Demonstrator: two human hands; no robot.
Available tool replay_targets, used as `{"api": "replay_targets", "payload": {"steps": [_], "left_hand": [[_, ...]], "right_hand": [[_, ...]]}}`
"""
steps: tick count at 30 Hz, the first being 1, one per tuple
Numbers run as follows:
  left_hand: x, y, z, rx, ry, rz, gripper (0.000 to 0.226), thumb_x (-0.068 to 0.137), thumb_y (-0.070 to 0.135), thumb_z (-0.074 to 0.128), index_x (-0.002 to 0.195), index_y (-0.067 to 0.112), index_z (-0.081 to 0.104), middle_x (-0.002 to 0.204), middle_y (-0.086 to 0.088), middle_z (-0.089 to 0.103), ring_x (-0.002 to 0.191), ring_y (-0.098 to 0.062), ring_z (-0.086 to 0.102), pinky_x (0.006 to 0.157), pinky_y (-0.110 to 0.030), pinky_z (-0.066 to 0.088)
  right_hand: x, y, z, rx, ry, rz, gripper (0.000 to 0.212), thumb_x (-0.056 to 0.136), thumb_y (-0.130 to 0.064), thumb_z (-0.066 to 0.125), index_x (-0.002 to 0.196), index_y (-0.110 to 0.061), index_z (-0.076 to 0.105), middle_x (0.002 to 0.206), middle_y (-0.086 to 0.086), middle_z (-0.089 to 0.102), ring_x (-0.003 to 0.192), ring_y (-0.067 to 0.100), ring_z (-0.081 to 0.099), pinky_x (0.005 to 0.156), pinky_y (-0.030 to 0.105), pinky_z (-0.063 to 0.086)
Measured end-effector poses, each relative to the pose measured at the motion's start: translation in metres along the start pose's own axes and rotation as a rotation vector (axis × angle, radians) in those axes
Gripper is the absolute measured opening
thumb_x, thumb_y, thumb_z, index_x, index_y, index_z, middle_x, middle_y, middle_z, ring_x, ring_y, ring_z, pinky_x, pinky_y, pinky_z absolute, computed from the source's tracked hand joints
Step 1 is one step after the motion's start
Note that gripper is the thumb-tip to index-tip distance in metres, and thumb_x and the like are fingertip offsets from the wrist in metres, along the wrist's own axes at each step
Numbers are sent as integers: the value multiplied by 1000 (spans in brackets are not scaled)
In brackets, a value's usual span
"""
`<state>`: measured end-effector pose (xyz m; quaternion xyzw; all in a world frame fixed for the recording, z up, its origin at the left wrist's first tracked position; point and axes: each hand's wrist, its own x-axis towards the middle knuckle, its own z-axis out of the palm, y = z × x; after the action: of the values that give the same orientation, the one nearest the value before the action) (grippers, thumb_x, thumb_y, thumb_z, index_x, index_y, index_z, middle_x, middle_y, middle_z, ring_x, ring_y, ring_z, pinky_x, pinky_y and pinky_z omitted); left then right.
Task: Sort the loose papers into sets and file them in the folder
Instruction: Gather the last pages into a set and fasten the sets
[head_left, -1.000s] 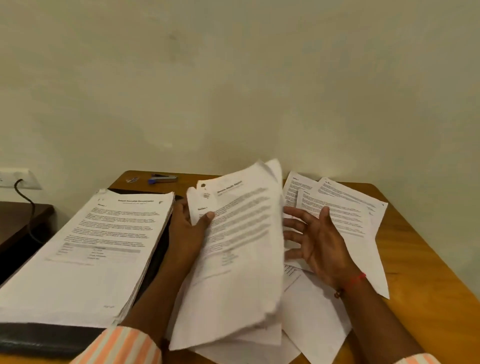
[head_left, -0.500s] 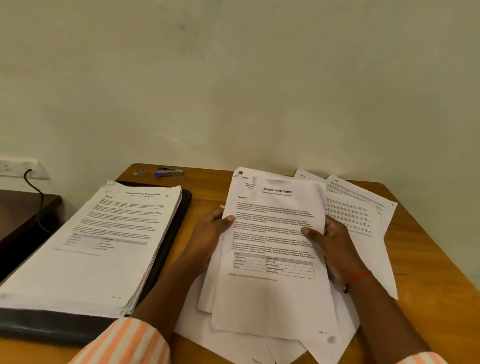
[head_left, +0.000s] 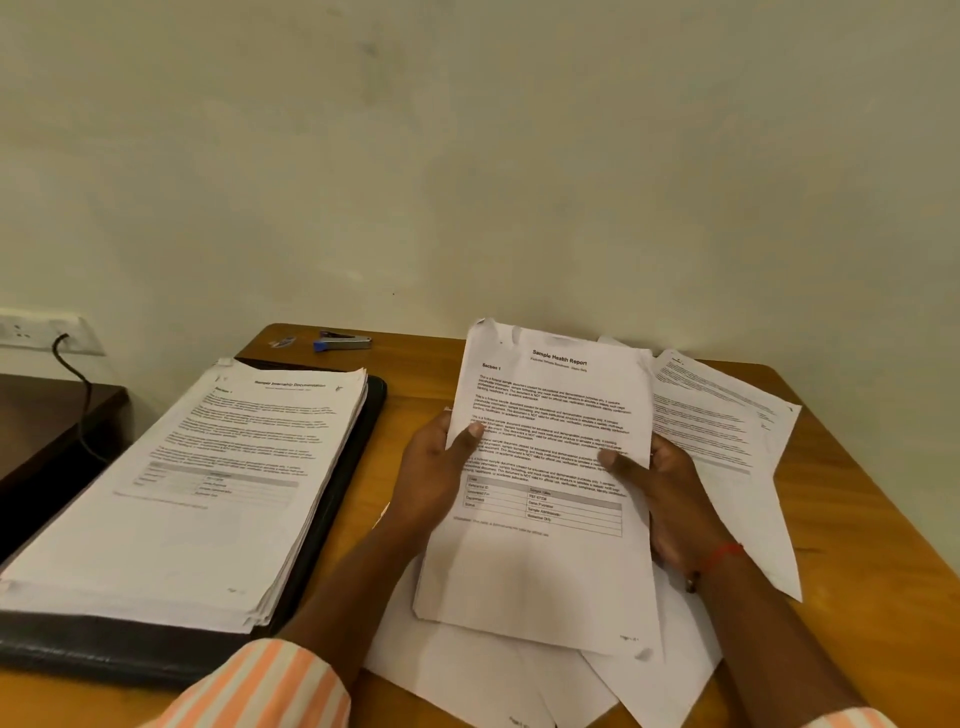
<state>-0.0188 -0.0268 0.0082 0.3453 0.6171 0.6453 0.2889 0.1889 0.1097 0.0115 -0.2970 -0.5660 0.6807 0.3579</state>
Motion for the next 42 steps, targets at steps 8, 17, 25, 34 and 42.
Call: {"api": "replay_targets", "payload": {"steps": [8,17,25,34,42], "left_hand": [[12,-5,-22,391,340,-74,16,100,36,60,102,20,62,99,3,70,78,-13,69,57,-24,52],[36,-28,-24,759,204,-73,60,90,55,67,140,24,52,130,2,63,103,-14,63,75,-28,53],[50,-27,-13,863,220,-29,37,86,58,69,117,37,62,108,10,65,78,-9,68,58,-25,55],[51,-28,-10,800,269,-4,6,97,36,63,93,32,62,88,12,71,65,-9,69,57,-32,62],[43,21,-39,268,900,320,13,107,25,47,99,19,56,81,14,59,71,4,59,59,-14,44]], "right_hand": [[5,-16,-39,-290,237,-178,29,91,-2,68,119,-11,66,103,-9,72,84,-4,70,65,9,53],[12,-4,-66,-413,299,-147,30,92,-7,69,121,-13,64,104,-7,69,94,6,64,77,27,52],[13,2,-64,-527,190,-151,30,91,-6,69,120,-13,62,102,-15,65,78,-16,64,61,1,46],[14,6,-63,-538,156,-157,30,91,-10,69,121,-14,63,104,-16,67,83,-7,67,61,3,48],[16,9,-66,-511,155,-165,32,91,-13,71,123,-16,64,112,-10,70,98,4,66,67,12,52]]}}
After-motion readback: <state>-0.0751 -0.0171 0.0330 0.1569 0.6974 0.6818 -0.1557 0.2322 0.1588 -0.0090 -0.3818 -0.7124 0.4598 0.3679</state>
